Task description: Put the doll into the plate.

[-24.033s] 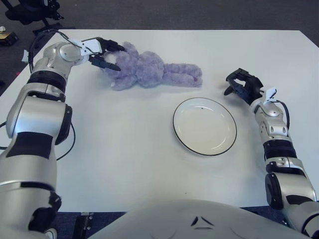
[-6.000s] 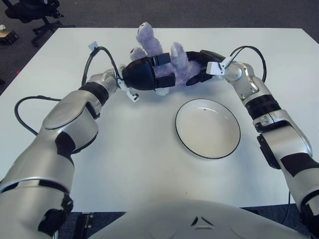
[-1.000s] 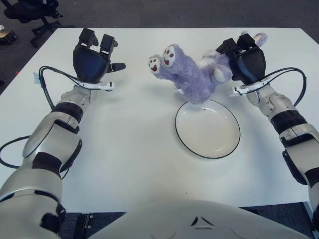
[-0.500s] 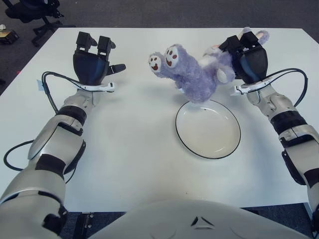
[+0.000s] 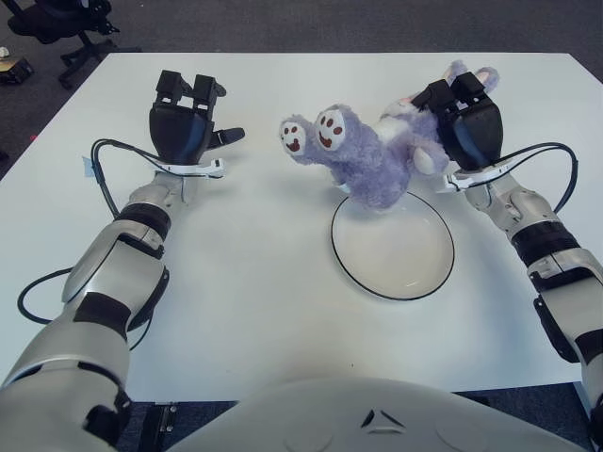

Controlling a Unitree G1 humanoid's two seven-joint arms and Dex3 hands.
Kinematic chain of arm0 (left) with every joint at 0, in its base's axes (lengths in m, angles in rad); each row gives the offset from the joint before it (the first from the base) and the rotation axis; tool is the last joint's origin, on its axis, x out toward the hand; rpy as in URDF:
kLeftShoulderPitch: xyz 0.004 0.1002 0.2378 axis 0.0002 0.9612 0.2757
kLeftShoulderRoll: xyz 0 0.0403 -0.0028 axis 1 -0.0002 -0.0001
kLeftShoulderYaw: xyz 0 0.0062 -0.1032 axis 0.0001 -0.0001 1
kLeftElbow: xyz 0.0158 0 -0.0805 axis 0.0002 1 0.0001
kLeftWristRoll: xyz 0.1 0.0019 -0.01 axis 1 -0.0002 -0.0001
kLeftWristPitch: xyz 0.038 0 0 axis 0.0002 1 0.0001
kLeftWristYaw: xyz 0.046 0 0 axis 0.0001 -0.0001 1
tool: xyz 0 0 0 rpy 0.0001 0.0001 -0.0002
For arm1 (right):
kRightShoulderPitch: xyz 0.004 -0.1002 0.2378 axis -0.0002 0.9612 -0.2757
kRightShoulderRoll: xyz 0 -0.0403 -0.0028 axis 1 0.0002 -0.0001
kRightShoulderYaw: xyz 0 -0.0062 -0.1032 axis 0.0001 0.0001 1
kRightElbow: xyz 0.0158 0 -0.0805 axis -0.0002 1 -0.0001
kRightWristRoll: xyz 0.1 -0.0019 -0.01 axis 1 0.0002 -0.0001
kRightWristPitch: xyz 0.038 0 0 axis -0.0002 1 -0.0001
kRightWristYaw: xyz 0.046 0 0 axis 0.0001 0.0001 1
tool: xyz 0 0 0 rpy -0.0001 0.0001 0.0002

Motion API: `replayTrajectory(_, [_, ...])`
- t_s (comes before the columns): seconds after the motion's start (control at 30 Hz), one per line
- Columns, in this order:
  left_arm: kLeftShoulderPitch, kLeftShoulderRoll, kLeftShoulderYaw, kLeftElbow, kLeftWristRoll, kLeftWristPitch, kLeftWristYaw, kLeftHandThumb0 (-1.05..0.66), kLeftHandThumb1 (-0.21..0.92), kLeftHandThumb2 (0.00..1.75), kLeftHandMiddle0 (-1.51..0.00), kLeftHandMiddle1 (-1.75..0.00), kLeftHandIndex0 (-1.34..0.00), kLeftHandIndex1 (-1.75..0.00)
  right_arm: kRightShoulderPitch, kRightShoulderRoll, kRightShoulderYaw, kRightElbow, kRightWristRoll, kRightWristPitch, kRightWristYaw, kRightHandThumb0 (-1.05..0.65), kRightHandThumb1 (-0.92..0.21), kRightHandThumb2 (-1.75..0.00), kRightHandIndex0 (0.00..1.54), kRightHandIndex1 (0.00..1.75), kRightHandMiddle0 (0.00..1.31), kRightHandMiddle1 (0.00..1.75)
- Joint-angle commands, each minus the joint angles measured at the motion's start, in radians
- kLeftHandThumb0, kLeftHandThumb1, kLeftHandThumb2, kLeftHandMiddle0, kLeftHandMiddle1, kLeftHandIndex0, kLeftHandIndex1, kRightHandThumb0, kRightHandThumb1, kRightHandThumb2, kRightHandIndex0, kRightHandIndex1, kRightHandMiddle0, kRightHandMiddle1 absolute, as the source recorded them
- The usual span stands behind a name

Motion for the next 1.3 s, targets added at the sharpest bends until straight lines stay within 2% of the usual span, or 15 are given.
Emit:
replayTrajectory(0.0, [0.001,-0.003,0.005,0.004,-0.005,-0.004,-0.019,-0.01,0.92,0.4,-0.44,-1.5,-0.14,-1.58,0.036,-0.019,-0.043,-0.067,0.069,-0.039,0.07,0.12,-0.75,-0.42,0.86,1.75,0.69,1.75])
replayTrajectory(0.1, [0.002,-0.003,0.006,0.004,-0.006,-0.005,-0.022,-0.01,0.92,0.4,-0.44,-1.5,-0.14,-1.58,0.049,-0.017,-0.061,-0.089,0.082,-0.043,0.104,0.11,-0.76,-0.4,0.87,1.75,0.69,1.75])
replayTrajectory(0.3, [-0.001,-0.013,0.012,0.003,-0.018,-0.015,-0.057,-0.01,0.92,0.4,-0.44,-1.49,-0.14,-1.58,0.105,-0.029,-0.115,-0.16,0.257,-0.113,0.331,0.05,-0.82,-0.27,0.88,1.75,0.7,1.75])
replayTrajectory(0.43, [-0.001,-0.014,0.014,0.003,-0.02,-0.016,-0.065,-0.01,0.92,0.39,-0.45,-1.49,-0.14,-1.58,0.123,-0.021,-0.145,-0.187,0.296,-0.117,0.403,0.03,-0.84,-0.24,0.89,1.75,0.71,1.75])
replayTrajectory(0.53, [-0.003,-0.017,0.017,0.003,-0.023,-0.015,-0.076,-0.01,0.92,0.39,-0.45,-1.49,-0.14,-1.58,0.138,-0.011,-0.168,-0.199,0.364,-0.136,0.475,0.01,-0.85,-0.22,0.9,1.75,0.71,1.75])
replayTrajectory(0.83, [-0.01,-0.025,0.024,0.006,-0.024,-0.016,-0.092,-0.01,0.92,0.39,-0.45,-1.48,-0.14,-1.58,0.14,0.006,-0.217,-0.149,0.381,-0.233,0.499,-0.03,-0.87,-0.18,0.93,1.75,0.74,1.75])
replayTrajectory(1.27, [-0.018,-0.026,0.03,0.014,-0.026,-0.026,-0.106,-0.01,0.92,0.39,-0.45,-1.48,-0.14,-1.58,0.116,0.021,-0.24,-0.063,0.387,-0.394,0.536,-0.05,-0.9,-0.13,0.95,1.75,0.77,1.75])
